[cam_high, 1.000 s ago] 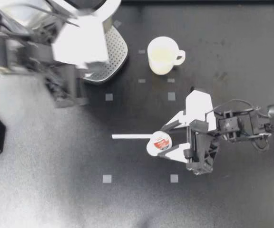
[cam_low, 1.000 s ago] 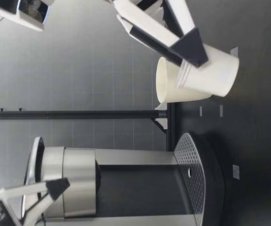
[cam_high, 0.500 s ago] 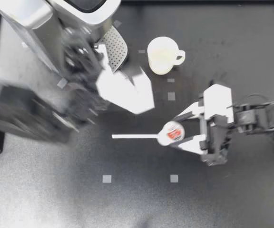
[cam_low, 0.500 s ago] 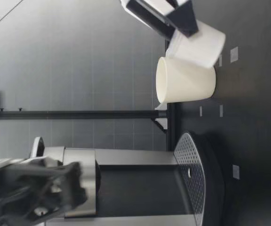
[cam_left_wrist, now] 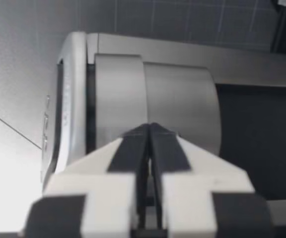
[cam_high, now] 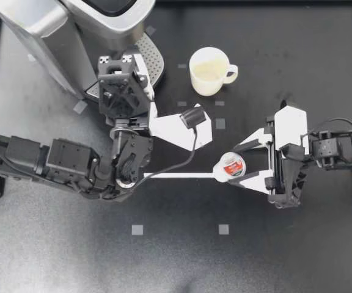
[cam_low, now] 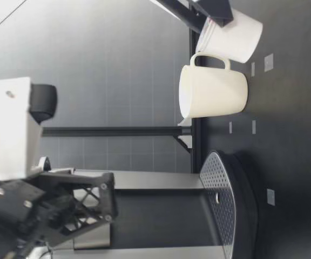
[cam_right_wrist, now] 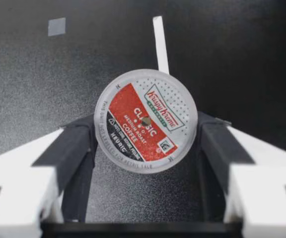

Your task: Place the coffee capsule inside the capsule container, then place the cup onto the center of the cup tray.

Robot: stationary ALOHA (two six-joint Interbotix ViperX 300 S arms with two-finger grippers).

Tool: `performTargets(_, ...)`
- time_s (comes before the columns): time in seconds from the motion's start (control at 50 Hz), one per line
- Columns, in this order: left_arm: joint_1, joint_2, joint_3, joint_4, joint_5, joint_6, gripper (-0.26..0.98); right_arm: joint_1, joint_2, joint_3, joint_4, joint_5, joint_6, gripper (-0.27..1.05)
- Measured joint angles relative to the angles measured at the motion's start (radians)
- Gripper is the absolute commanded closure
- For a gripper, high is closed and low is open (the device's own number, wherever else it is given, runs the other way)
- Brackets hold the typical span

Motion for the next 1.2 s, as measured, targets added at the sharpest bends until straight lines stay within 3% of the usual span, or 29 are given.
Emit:
performTargets(0.46,0.0,-0.029,0.094,0.158,0.0,-0.02,0.66,0.0,0.0,0.0,-0.002,-0.012,0.0,0.24)
performTargets(0.86,0.032,-0.035,0.109,0.181,-0.014,-0.018,0.66,0.0,0.0,0.0,-0.002,-0.014,0.0,0.24)
performTargets(1.2,0.034,-0.074,0.115,0.236,0.005,0.009,0.66,0.0,0.002,0.0,-0.002,-0.014,0.003,0.24)
